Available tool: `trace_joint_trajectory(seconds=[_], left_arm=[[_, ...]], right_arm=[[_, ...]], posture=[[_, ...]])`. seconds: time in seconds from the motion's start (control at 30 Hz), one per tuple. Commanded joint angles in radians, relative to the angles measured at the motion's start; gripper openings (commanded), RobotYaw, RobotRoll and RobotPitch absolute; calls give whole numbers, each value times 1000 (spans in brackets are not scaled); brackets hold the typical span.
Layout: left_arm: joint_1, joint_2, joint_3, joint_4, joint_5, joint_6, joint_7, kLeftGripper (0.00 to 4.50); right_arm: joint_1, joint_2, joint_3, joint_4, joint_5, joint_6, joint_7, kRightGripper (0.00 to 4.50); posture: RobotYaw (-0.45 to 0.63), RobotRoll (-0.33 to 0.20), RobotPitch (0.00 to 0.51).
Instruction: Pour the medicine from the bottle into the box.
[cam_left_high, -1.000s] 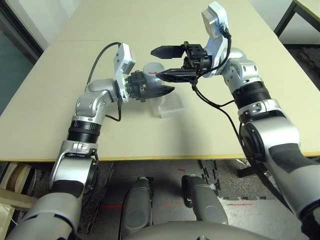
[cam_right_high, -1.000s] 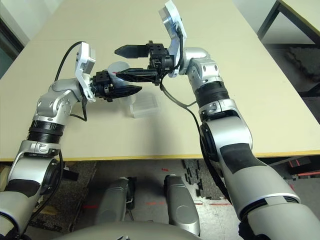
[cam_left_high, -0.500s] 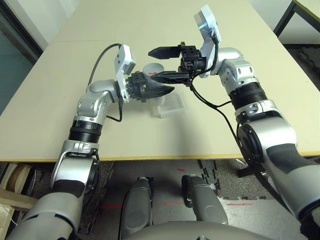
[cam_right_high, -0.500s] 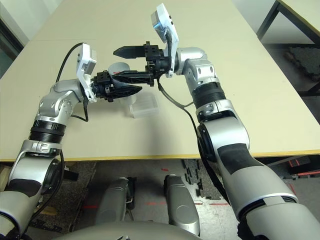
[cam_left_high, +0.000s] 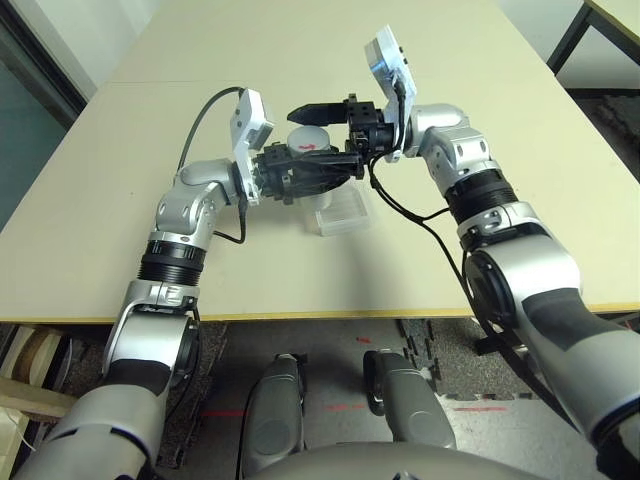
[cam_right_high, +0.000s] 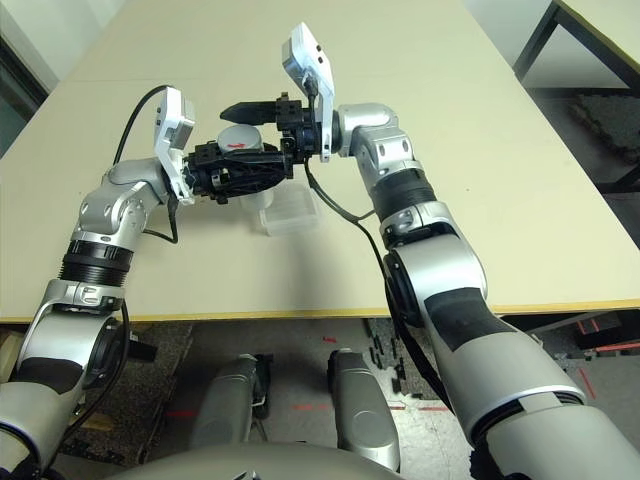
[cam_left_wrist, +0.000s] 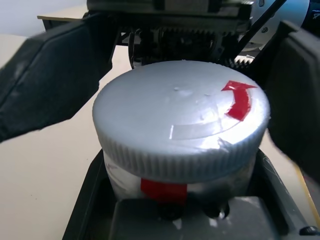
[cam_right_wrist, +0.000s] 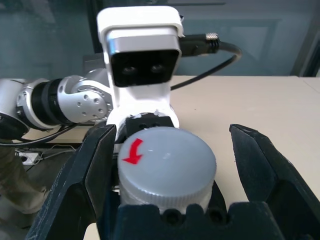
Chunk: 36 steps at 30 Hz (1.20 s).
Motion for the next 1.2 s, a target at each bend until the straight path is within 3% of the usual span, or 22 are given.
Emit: trace_joint_trajectory(seconds=[0.03, 0.43, 1.2], left_arm=[[3, 2, -12, -28, 10, -1, -9, 2714], [15, 14, -11, -46, 6, 3, -20, 2714], [33, 16, -7, -70, 0, 14, -10, 2714]], right_arm=[[-19, 8, -1, 20, -8, -9, -9, 4500], [-36, -13, -25, 71, -5, 17, -34, 4500], [-53, -176, -74, 170, -16, 9, -56, 4500]], posture=[[-65, 0, 131], [-64, 0, 132], [-58, 0, 133]])
